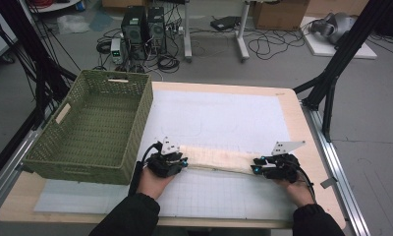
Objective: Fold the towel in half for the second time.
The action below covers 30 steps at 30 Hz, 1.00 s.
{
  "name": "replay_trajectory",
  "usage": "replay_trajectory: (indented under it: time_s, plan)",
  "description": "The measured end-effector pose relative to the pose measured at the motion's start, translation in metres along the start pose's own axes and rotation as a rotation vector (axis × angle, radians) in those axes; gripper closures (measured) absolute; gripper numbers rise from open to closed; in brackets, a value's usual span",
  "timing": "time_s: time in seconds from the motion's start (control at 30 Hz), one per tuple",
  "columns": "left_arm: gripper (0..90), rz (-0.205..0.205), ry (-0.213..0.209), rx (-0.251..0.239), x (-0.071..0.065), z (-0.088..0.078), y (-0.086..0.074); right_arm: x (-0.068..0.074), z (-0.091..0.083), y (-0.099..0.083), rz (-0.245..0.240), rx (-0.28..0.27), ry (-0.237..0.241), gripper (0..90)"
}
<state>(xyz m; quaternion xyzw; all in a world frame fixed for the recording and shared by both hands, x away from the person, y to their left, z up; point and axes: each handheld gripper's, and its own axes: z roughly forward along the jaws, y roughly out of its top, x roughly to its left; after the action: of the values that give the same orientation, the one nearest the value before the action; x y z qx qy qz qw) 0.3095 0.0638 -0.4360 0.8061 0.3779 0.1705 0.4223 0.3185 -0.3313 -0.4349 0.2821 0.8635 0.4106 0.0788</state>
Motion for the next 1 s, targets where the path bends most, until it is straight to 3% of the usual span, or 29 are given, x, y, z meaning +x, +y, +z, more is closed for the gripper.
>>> replay_trajectory:
  time_s: [0.07, 0.17, 0.27, 0.47, 0.7, 1.0]
  plan:
    - [65.3, -0.010, -0.011, 0.009, 0.001, 0.002, 0.000, 0.001, -0.002, 0.000, -0.006, -0.017, -0.009, 64.1]
    - [64.2, -0.004, -0.018, 0.041, 0.000, 0.006, -0.002, 0.000, -0.001, -0.001, -0.006, 0.004, -0.018, 62.4]
    - [63.0, 0.000, -0.022, 0.038, 0.000, 0.006, -0.002, 0.001, 0.005, -0.004, -0.010, 0.040, -0.029, 62.1]
    - [59.4, 0.018, -0.029, 0.013, 0.001, 0.002, -0.002, 0.003, 0.000, -0.002, -0.011, 0.003, -0.038, 57.5]
    - [52.5, 0.025, -0.069, 0.000, -0.003, 0.000, -0.001, 0.004, -0.009, -0.002, 0.011, -0.045, -0.060, 50.5]
    - [51.3, 0.031, -0.088, -0.019, -0.004, -0.003, 0.000, 0.003, -0.011, -0.002, 0.026, -0.073, -0.071, 48.3]
